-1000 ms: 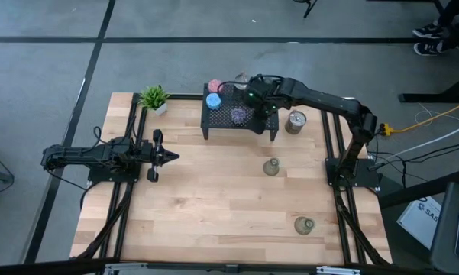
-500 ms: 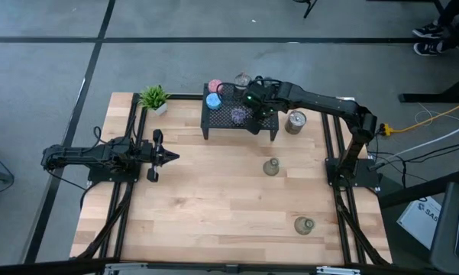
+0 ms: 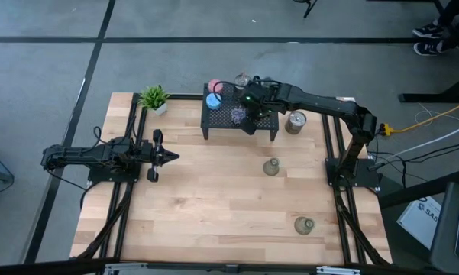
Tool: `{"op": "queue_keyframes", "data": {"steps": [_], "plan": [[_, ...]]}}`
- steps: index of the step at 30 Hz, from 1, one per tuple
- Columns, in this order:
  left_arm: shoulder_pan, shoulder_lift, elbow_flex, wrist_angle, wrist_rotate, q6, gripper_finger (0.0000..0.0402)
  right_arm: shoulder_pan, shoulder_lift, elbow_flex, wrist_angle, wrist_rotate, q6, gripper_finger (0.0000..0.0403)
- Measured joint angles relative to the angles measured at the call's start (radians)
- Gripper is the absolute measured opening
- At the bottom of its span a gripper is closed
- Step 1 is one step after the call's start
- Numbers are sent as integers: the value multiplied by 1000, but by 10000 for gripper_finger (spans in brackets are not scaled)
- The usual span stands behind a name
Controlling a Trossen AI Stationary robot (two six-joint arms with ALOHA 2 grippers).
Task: Pick & Place candle stick holders
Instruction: Put the black patterned scented candle on the shelf
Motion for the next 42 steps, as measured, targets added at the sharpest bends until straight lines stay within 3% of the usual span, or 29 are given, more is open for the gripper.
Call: {"op": "queue_keyframes", "data": {"steps": [9,20,28,42], "plan": [[0,0,0,0,0,0,7,-1,35,0,-62,26,89,1],[0,0,0,0,0,0,7,-1,75,0,-13,89,112,0],[0,0,0,0,0,0,8,0,75,0,78,-2,116,0],[0,0,0,0,0,0,6,0,76,0,152,-33,174,0]]}}
